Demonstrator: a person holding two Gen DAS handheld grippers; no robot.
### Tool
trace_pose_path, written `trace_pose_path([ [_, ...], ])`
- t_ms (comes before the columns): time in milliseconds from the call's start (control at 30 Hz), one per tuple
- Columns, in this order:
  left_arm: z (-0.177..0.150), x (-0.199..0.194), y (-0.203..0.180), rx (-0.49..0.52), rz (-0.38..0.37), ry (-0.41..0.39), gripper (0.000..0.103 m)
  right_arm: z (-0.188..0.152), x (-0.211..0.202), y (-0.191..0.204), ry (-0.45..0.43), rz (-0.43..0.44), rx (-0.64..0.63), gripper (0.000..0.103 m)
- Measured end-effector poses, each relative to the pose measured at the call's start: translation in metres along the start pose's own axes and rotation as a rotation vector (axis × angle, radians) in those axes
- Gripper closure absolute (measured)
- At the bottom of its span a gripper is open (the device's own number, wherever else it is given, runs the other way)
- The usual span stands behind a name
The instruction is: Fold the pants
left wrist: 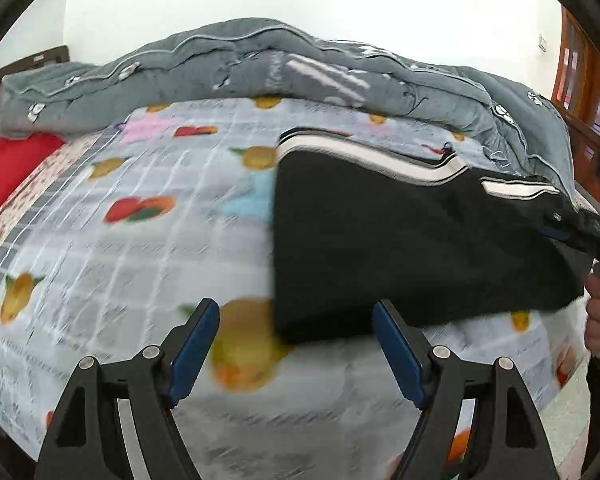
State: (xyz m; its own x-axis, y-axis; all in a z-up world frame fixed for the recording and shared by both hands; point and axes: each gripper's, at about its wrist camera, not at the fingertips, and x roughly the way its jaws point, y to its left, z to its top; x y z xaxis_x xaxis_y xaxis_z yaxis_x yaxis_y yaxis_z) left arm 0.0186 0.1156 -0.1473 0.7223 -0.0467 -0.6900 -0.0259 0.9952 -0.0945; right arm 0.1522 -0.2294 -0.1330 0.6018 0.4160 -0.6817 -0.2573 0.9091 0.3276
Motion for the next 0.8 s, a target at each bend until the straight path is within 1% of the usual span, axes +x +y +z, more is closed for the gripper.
trace_pose_path([
  [33,-0.005,0.0,0.003,0.005,0.001,0.005,0.025,-0.001,0.007,0.001,0.016,0.012,0.016,0.031],
  [67,-0.006,0.002,0.004,0.01,0.001,0.011,0.025,-0.003,0.017,0.004,0.039,0.03,0.034,0.04],
  [100,-0.011,0.003,0.005,0.017,0.007,0.019,0.025,-0.005,0.025,0.007,0.058,0.028,0.04,0.046],
  [133,-0.013,0.005,0.006,0.02,0.012,0.022,0.025,-0.006,0.035,0.01,0.079,0.014,0.041,0.063],
  [167,-0.011,0.012,0.001,0.025,0.02,0.022,0.025,-0.007,0.045,0.014,0.102,-0.014,0.037,0.07],
  [200,-0.012,0.012,0.001,0.018,0.031,0.01,0.025,-0.008,0.05,0.018,0.099,-0.049,0.023,0.07],
  [233,-0.011,0.011,0.002,0.002,0.023,-0.003,0.025,-0.008,0.05,0.021,0.096,-0.065,0.014,0.07],
  [267,-0.01,0.013,0.004,-0.008,0.01,-0.007,0.025,-0.007,0.049,0.024,0.1,-0.069,0.011,0.066],
  [300,-0.009,0.015,0.004,-0.024,-0.009,-0.007,0.025,-0.007,0.049,0.026,0.106,-0.07,0.01,0.065],
  [333,-0.007,0.018,0.004,-0.033,-0.008,-0.005,0.025,-0.006,0.049,0.027,0.114,-0.062,0.01,0.061],
  [367,-0.007,0.021,0.004,-0.03,0.003,-0.003,0.025,-0.005,0.051,0.026,0.12,-0.054,0.009,0.058],
  [400,-0.005,0.025,0.0,-0.009,0.034,0.003,0.025,-0.006,0.052,0.026,0.122,-0.054,0.007,0.058],
  [467,-0.004,0.029,-0.006,0.017,0.064,-0.008,0.025,-0.007,0.053,0.028,0.122,-0.072,-0.015,0.058],
  [533,-0.002,0.029,-0.007,0.009,0.063,-0.022,0.025,-0.007,0.055,0.034,0.115,-0.095,-0.047,0.058],
  [567,0.0,0.03,-0.006,-0.007,0.055,-0.019,0.025,-0.007,0.056,0.034,0.109,-0.107,-0.057,0.061],
  [600,0.0,0.032,-0.005,-0.016,0.055,-0.011,0.023,-0.007,0.056,0.034,0.103,-0.122,-0.065,0.067],
  [633,0.001,0.034,-0.003,-0.021,0.067,0.0,0.022,-0.006,0.056,0.034,0.098,-0.139,-0.077,0.078],
  [667,0.001,0.035,-0.003,-0.021,0.074,0.004,0.022,-0.003,0.055,0.032,0.097,-0.129,-0.078,0.085],
  [733,0.001,0.033,-0.004,-0.008,0.075,-0.001,0.022,0.006,0.041,0.025,0.071,-0.083,-0.057,0.09],
  [800,0.002,0.029,-0.006,0.006,0.083,-0.009,0.022,0.016,0.016,0.017,-0.015,-0.066,-0.049,0.091],
])
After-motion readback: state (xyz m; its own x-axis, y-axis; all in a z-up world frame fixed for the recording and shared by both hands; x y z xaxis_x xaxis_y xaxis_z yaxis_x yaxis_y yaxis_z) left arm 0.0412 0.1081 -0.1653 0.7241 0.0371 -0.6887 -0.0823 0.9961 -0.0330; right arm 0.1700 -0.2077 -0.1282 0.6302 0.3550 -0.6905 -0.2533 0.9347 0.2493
